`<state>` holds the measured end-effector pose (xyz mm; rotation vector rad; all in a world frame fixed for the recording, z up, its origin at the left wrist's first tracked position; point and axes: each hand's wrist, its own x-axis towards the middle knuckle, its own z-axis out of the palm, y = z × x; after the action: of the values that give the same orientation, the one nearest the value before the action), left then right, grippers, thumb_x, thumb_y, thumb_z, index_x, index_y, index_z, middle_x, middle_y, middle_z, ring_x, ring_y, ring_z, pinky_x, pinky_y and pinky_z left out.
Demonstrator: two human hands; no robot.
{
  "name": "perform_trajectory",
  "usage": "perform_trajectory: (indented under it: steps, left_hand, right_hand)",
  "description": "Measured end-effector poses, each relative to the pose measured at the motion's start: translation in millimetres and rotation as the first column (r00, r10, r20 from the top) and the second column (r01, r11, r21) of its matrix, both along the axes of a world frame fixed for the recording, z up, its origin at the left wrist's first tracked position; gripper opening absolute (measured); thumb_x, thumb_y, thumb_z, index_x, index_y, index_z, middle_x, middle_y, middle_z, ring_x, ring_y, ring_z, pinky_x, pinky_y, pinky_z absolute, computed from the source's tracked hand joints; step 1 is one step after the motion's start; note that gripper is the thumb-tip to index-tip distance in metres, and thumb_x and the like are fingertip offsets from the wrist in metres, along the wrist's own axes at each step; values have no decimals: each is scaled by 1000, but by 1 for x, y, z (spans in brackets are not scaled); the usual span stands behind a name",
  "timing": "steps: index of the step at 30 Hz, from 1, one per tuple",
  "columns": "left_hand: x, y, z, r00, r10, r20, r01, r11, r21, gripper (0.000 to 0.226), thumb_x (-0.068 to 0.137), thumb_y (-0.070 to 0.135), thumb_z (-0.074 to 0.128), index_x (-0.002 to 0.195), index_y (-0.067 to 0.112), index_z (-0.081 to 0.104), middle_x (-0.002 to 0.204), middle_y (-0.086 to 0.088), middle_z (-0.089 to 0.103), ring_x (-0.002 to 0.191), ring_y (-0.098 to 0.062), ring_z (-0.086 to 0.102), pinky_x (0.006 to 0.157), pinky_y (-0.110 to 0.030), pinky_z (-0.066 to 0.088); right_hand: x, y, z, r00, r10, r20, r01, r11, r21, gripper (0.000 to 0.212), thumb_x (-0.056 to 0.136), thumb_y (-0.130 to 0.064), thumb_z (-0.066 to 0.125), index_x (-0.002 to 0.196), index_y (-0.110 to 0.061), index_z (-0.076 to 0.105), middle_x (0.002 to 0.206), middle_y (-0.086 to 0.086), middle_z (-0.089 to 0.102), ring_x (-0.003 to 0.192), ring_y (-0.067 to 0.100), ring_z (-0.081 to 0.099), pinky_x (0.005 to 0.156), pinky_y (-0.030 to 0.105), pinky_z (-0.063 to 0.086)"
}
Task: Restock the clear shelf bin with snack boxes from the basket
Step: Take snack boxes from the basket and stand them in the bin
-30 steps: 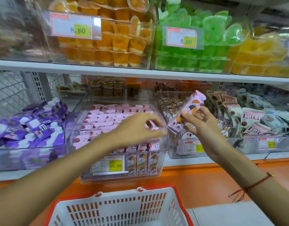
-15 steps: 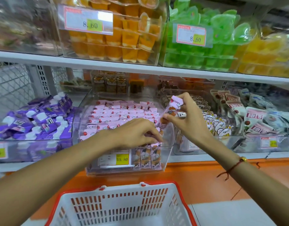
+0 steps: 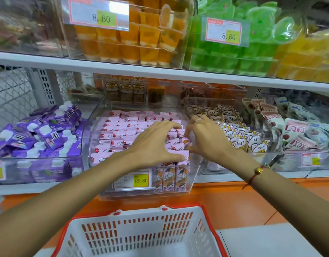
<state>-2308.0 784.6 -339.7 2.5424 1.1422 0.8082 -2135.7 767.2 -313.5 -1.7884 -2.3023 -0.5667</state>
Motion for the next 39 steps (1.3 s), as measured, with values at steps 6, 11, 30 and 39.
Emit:
perform_trajectory:
  steps: [6,11,30,39]
  left_hand:
    - [12,9,-3,958,-62,-279,53,998,-43,54,83,64,49,122,28,56,98,6,61,89,-13,46,71,-30,31]
    - [13,10,-7,925,-38,-377,44,999,8,59,84,66,40,126,26,54,122,6,58,113,-18,46,87,-33,28]
    - [-96,-110,-211,761,-291,-579,181,953,-241,26,92,30,48,115,27,58,119,8,60,111,-14,55,83,-27,43]
    - [-123,-142,-369,910,25,-414,-271,791,-549,59,67,-6,68,124,7,58,132,-8,55,122,-20,53,92,-26,45]
  right_hand:
    - [9,-5,-6,989,41,142,-19,987,-158,27,86,-34,55,110,-31,68,127,1,44,113,23,37,94,35,38]
    - [21,-22,-8,980,87,-181,-124,971,-205,37,92,-23,54,128,-21,58,144,3,38,128,22,35,106,29,29]
    - [-40,-84,-263,980,191,48,-46,460,-887,31,94,-14,47,123,-10,57,127,12,59,117,30,55,99,37,45]
    - [-50,-159,-417,985,-146,-89,-23,402,-916,73,97,-23,45,152,-24,-3,160,3,-13,148,24,-5,118,37,17]
